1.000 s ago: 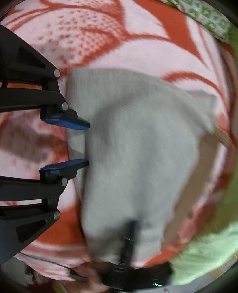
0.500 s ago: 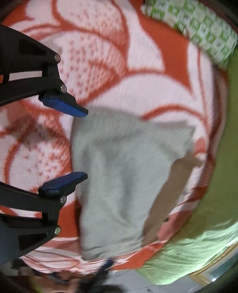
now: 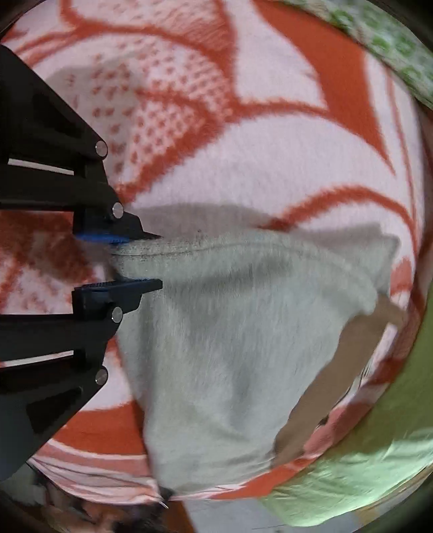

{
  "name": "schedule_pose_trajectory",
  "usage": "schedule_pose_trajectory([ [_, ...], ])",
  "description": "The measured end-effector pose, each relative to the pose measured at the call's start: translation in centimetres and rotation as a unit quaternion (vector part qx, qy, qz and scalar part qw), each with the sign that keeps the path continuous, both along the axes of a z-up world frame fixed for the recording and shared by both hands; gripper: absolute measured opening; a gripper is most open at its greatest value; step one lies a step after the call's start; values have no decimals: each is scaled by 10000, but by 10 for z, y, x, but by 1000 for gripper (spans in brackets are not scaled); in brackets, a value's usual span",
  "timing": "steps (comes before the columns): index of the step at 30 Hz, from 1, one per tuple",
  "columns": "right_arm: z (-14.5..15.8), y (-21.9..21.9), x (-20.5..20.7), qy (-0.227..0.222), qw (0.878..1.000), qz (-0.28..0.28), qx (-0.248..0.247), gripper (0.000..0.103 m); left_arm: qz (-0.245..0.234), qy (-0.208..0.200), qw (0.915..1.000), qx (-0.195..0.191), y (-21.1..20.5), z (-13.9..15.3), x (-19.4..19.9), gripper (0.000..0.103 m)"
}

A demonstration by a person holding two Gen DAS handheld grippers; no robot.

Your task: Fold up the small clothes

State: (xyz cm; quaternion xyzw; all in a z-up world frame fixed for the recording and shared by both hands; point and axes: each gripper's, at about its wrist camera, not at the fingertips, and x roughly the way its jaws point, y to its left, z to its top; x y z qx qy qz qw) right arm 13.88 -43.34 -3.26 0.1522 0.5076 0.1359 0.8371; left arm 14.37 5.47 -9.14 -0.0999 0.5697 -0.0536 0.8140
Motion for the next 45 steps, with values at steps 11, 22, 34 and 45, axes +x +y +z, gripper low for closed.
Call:
schedule_pose_trajectory([
  [11,-25,-8,9,578,9958,-50,-708,9,-375,278,9983,354,-8,4,-2,26],
  [22,24,28,6,-195,9996,-183,100,43,1109,423,9903,-727,31,20,-38,62],
  [34,21,139,42,-190,9940,893,608,43,2438,110,9542,-1732,23,-23,-16,77],
  [45,17,130,56,-65,9940,720,825,43,1419,-901,9831,-730,-33,22,18,16],
])
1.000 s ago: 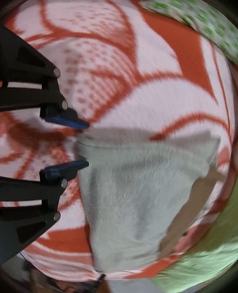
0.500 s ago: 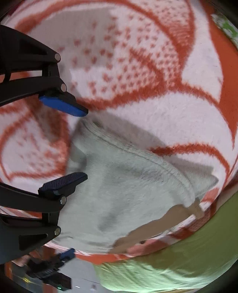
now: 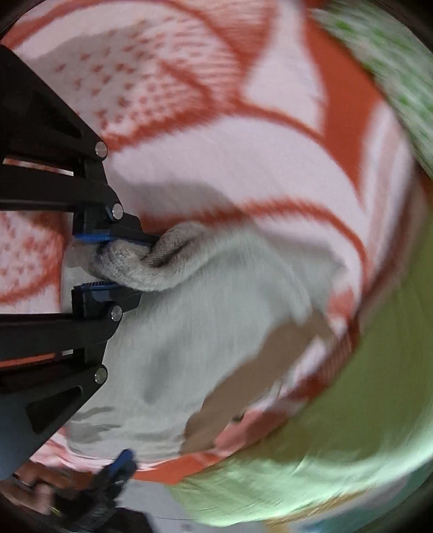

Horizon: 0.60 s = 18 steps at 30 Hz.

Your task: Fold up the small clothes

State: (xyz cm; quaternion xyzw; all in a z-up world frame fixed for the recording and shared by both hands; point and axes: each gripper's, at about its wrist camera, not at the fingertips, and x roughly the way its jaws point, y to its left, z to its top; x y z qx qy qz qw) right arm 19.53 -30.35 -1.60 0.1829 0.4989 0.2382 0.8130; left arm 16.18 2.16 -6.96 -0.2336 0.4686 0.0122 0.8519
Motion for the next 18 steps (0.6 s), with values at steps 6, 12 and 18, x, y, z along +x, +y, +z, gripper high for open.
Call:
schedule_pose_trajectory([
  [6,0,-5,27,305,9990,101,312,43,-1332,-700,9880,334,-75,50,5,15],
  [12,6,24,79,561,9917,517,1035,75,-1882,-341,9808,373,-127,17,17,15],
  [18,14,96,128,777,9748,1560,1391,87,-1859,-298,9814,380,-129,11,21,15],
])
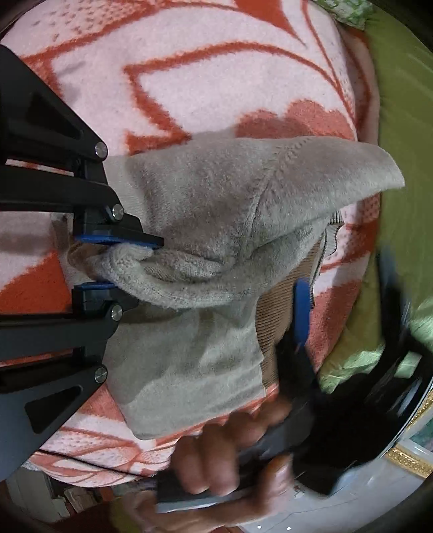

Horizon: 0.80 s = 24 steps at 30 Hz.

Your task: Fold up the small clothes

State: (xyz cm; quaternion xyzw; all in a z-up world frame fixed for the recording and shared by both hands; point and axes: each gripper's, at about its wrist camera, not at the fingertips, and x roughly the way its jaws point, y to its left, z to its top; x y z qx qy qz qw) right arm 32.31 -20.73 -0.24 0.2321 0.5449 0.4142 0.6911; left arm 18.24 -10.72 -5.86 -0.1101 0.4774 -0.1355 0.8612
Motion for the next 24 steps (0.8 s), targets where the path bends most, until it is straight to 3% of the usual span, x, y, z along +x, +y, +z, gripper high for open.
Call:
schedule_pose_trajectory([
  [4,-7,52,19,13,9990,403,-184,85,-41,10,9999,110,1,-1,-8,15],
  [6,-12,74,26,46,9981,523,-335,63,-56,13,9998,185,-2,0,-8,16],
  [7,-14,81,29,69,9977,581,-347,32,-52,-11,9997,242,-4,1,-8,16],
  [8,-13,85,30,20,9973,548,-492,22,-51,-47,9996,282,-7,4,-7,16],
  [10,-4,80,31,-166,9970,409,-637,19,-70,-117,9996,252,-12,9,-6,16],
  [13,17,55,25,-494,9975,284,-427,18,-199,-194,9995,139,-21,19,-14,16],
  [17,40,-2,14,-768,9967,-43,-238,17,-576,-323,9978,-59,-54,33,-17,16],
  [24,33,-112,3,-740,9930,-880,-268,17,-1349,-355,9898,-294,-127,38,-10,16],
])
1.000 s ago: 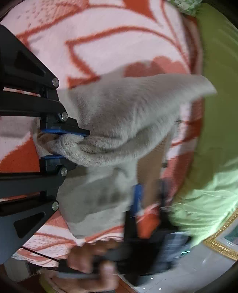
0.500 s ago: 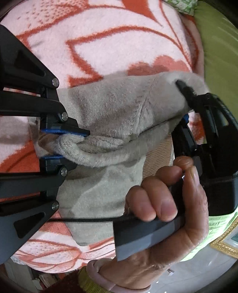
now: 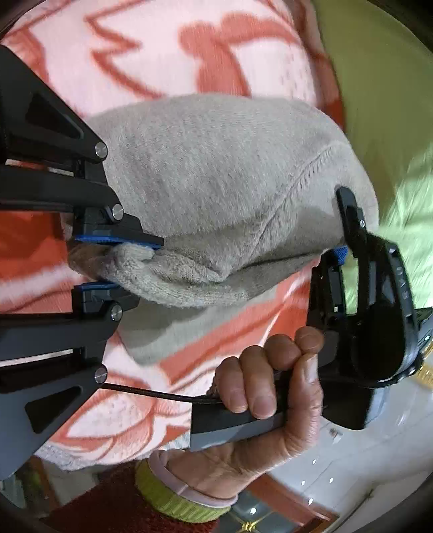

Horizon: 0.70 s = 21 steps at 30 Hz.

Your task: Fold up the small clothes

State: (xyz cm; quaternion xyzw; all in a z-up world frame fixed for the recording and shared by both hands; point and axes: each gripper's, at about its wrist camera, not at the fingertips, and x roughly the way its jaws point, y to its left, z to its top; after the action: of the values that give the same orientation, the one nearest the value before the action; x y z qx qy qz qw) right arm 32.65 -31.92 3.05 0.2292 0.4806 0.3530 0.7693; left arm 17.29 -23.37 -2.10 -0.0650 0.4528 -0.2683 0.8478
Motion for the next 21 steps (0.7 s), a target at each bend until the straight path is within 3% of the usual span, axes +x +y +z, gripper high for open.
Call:
schedule_pose_trajectory([
  [5,-25,-57,2,182,9985,-488,-142,17,-268,122,9996,22,-40,-16,8,16],
  [10,-38,-84,-1,159,9975,-650,-213,17,-488,120,9987,84,-69,-21,3,16],
  [21,-69,-120,1,292,9947,-947,-281,17,-725,311,9965,276,-70,-40,21,17],
])
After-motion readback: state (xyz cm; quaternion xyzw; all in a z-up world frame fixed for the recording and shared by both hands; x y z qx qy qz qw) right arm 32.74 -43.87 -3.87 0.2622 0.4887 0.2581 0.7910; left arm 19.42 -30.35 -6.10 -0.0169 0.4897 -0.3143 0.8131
